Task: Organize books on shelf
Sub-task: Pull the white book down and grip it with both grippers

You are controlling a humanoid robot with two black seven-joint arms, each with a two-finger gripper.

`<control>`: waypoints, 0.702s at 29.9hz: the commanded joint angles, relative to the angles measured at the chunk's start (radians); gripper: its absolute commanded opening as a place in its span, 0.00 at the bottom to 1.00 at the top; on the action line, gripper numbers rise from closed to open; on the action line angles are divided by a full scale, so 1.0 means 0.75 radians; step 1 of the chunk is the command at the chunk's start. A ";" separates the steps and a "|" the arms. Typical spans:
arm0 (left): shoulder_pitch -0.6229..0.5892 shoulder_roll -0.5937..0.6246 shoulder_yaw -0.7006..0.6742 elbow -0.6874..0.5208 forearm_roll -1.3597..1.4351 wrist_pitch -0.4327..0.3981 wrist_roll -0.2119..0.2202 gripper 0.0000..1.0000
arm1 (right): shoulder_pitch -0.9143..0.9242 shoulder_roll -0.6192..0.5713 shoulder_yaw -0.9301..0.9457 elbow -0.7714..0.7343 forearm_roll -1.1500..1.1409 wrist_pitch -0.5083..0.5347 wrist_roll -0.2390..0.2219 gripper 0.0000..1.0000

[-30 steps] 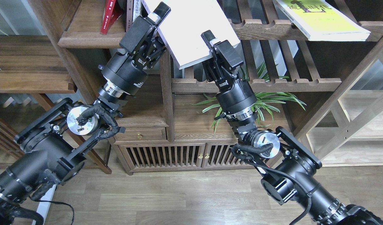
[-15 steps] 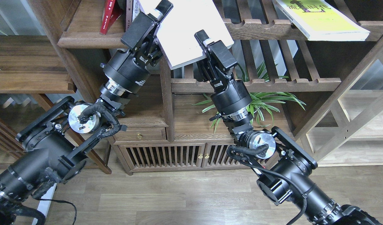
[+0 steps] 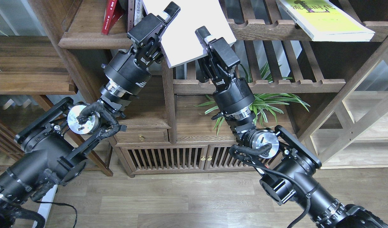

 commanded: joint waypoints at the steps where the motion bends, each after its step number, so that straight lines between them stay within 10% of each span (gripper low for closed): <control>1: -0.001 -0.006 0.006 0.000 0.002 0.000 0.001 0.30 | 0.006 0.000 -0.001 0.000 0.000 0.001 0.001 0.00; 13: 0.003 0.000 0.000 -0.004 0.000 0.000 -0.001 0.06 | -0.003 0.000 0.018 -0.002 0.000 0.001 0.005 0.06; 21: 0.001 0.004 0.000 -0.004 0.004 0.000 -0.003 0.03 | -0.003 -0.002 0.044 -0.002 -0.002 0.001 0.003 0.51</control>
